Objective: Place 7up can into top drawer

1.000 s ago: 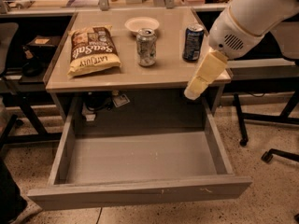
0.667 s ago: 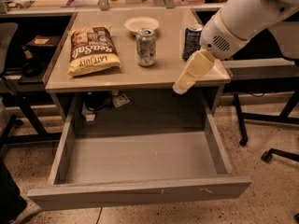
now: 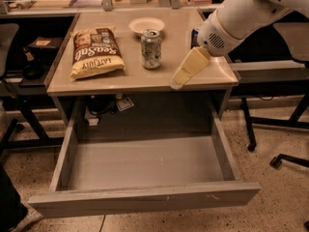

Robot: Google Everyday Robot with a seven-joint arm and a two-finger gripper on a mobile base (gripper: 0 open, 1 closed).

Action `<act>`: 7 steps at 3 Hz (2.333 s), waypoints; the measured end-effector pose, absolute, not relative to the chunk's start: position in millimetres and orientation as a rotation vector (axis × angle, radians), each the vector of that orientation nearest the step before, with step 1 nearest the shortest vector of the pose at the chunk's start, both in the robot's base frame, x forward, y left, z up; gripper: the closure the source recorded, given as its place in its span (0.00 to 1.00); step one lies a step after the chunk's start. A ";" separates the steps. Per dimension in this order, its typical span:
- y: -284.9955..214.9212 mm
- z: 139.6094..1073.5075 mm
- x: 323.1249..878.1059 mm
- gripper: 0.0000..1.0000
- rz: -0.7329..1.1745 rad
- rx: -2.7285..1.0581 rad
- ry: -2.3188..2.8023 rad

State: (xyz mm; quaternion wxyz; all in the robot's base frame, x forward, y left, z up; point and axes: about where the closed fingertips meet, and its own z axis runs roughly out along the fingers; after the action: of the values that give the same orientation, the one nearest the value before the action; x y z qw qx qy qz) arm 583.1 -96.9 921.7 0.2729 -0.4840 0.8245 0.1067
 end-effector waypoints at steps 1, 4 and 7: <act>-85.1 918.1 596.7 0.00 0.319 -1.232 2.201; -15.8 926.7 674.3 0.00 0.425 -1.150 2.119; -4.1 920.9 710.9 0.00 0.455 -1.100 2.159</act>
Offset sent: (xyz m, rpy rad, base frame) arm 0.0796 0.0713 0.0137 0.2106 -0.0797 -0.0743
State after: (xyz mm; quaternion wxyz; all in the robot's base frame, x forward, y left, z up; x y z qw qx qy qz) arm 710.9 -4.1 920.9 0.3316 -0.4210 0.8261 0.1739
